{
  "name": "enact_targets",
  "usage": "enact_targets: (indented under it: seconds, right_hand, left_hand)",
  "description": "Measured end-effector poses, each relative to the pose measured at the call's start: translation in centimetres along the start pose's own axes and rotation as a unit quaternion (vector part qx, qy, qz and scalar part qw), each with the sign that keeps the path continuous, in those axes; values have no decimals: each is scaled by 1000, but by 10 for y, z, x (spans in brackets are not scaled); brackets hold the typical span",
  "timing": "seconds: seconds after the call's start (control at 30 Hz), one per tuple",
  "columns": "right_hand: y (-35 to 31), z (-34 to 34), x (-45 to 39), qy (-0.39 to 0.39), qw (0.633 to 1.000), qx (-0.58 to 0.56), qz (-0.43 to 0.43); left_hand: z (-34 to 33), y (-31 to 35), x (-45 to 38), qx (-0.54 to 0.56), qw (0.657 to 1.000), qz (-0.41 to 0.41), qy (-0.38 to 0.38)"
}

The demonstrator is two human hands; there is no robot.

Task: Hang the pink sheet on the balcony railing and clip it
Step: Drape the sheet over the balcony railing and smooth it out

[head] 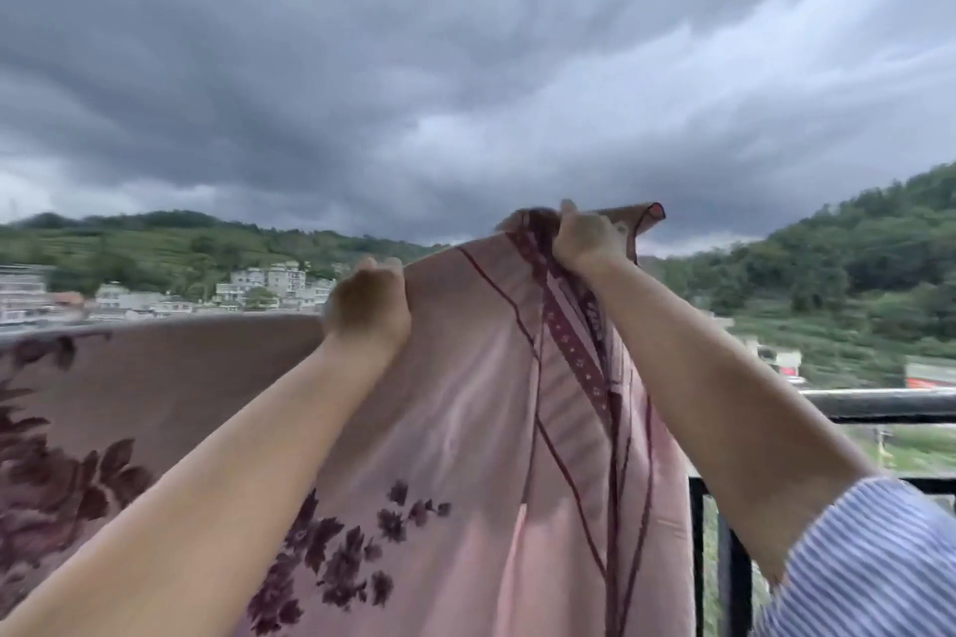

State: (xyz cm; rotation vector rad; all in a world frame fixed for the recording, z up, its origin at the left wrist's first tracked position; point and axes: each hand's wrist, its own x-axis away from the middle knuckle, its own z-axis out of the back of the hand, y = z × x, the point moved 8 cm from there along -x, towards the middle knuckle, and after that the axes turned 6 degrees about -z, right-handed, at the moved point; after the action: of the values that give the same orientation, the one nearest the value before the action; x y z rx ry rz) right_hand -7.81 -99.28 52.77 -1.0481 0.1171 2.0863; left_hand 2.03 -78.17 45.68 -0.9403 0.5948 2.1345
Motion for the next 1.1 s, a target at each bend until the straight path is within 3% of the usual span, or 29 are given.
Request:
enact_targets:
  seconds: [0.03,0.1,0.13,0.2,0.27,0.37,0.43,0.47,0.5,0.57,0.67,0.73,0.9,1.0,1.1]
  right_hand:
    - [-3,-30,3,-101,994,27,36]
    - [-4,-77,40,-289,941,118,133]
    - [0,-87,62,-333,914,149,176]
    - [11,-84,92,-330,905,143,229]
    - [30,-64,106,-281,934,51,214]
    - [87,-14,120,-70,979,-164,95]
    - [133,7,151,76,965,-253,-3]
    - [150,5,169,96,951,-290,-46]
    - [162,-10,184,67,938,-329,-84]
    - [168,-59,207,-93,888,-426,-147]
    - [148,-103,245,-316,723,-577,-214]
    - [133,-105,256,-375,676,-602,-201]
    - [112,-104,274,-433,650,-597,-182]
    - [109,-103,283,-427,637,-613,-190]
    - [122,-93,282,-377,662,-613,-206]
  left_hand:
    - [-15,1,0,-9,999,-1,-54]
    - [-48,2,15,-11,984,-1,-176]
    - [-58,3,24,-3,977,-1,-214]
    - [-64,11,39,31,975,-9,-219]
    - [-54,26,50,59,983,-39,-170]
    - [-40,59,72,121,978,-146,-88]
    - [-39,79,88,130,967,-214,-50]
    - [-44,84,92,115,965,-230,-50]
    - [-47,87,95,95,966,-235,-47]
    - [-52,89,97,46,971,-234,-32]
    - [-49,95,99,4,971,-240,-19]
    - [-47,95,98,20,973,-228,-29]
    - [-50,90,93,12,973,-224,-47]
    - [-49,90,91,13,973,-225,-49]
    - [-47,92,91,11,972,-229,-58]
